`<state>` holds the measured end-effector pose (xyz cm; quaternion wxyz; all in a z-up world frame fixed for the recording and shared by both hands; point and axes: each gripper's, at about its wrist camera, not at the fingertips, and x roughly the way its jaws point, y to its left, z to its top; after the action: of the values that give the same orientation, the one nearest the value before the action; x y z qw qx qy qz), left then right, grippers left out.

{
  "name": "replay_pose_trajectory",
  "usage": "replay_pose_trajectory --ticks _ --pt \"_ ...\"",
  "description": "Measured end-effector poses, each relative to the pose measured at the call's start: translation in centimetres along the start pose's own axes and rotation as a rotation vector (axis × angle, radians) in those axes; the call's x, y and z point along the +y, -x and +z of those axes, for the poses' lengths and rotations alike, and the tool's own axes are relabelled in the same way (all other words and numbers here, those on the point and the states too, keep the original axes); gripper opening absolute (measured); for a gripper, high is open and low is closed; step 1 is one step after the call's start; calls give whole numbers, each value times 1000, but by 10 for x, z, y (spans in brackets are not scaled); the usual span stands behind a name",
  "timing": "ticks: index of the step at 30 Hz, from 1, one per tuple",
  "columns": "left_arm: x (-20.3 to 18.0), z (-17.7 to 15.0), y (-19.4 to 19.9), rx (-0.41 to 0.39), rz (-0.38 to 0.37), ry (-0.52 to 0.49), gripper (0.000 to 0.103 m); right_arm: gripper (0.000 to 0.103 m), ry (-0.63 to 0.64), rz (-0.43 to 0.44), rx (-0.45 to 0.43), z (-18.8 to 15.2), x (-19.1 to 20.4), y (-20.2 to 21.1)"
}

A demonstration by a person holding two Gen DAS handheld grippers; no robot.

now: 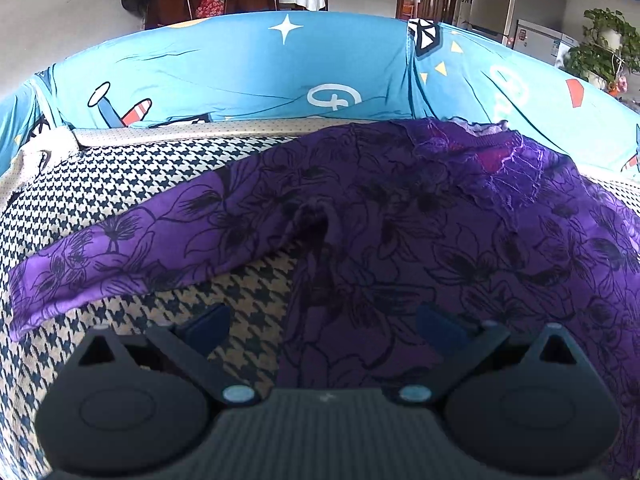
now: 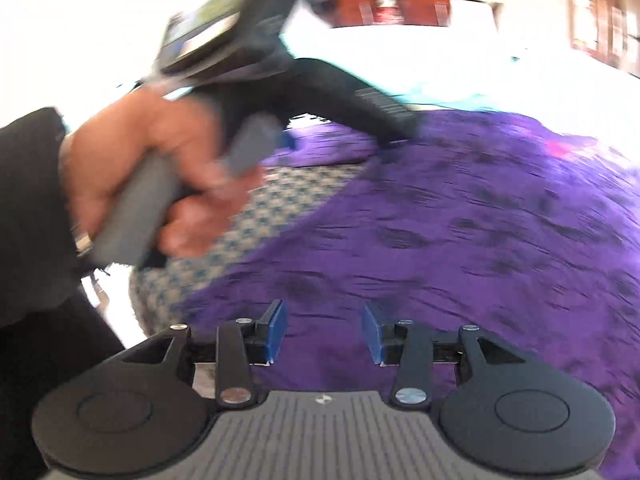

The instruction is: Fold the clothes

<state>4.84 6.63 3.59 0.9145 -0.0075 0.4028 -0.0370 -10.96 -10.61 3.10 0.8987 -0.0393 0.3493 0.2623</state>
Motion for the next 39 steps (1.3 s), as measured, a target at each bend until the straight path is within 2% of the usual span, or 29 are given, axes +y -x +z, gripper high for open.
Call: replay_pose_trajectory --ticks 5,14,25,39 --pt "-18 -12 1 13 -19 -28 103 48 -113 -94 -14 -4 -42 16" --pt "-44 -38 -4 50 -53 -42 103 50 -257 -286 -13 -25 -92 37" --pt "-63 -65 -12 90 -33 -67 103 54 -273 -407 17 -57 -125 59" --pt "-75 -87 -3 59 37 -61 103 62 -248 -416 23 -68 -122 63"
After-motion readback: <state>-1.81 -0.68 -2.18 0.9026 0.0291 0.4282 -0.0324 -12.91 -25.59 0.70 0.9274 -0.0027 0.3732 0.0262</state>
